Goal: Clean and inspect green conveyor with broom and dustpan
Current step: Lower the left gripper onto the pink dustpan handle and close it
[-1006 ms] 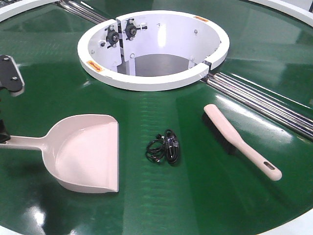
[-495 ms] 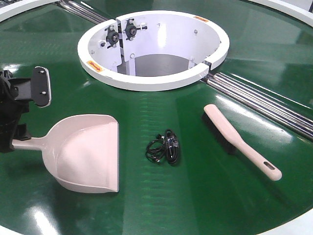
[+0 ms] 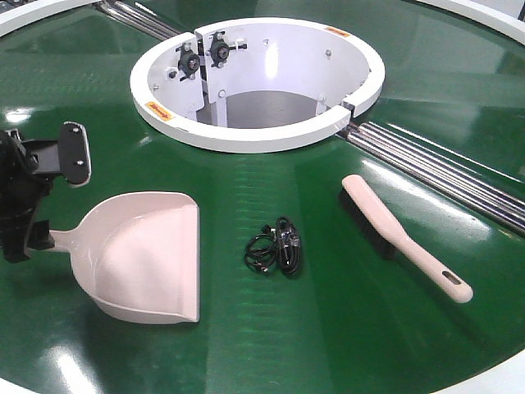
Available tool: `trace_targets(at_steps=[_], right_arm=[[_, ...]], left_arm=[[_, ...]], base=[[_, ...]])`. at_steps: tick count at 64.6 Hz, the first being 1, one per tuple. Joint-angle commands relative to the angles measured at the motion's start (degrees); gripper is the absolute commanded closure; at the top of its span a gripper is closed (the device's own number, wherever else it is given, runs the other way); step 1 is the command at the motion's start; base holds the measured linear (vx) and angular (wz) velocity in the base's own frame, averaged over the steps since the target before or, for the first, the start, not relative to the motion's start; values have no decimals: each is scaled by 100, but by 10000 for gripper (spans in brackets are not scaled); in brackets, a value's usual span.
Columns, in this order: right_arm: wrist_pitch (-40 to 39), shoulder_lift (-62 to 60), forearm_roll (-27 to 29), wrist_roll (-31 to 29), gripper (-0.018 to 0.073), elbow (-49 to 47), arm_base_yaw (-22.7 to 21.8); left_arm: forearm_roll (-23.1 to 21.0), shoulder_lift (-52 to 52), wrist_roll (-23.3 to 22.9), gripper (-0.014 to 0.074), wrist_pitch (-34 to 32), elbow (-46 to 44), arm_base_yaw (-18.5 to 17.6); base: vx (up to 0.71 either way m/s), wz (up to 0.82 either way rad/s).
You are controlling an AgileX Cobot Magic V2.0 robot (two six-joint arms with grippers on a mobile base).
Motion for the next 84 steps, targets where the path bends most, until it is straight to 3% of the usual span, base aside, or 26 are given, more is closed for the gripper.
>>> trace_targets(at_steps=[1,31,65,75,84], right_arm=[[-400,-61,-37,-12,568,22,7],[-395,-61,-37,-12,568,22,7],[-395,-61,-37,-12,568,22,7],[-395,-61,-37,-12,568,22,7],[-395,-61,-37,-12,568,22,7]], left_arm=[[31,-100,-67,21,-46,-144,-33],[203,258,614,19,-55,-151,-33],[179,834,656,37,79,-151,-33],[183,857,792,181,195,-169,-33],[167,851,781,454,329,-285,-44]], base=[[0,0],[0,0],[0,0],[0,0],[0,0]])
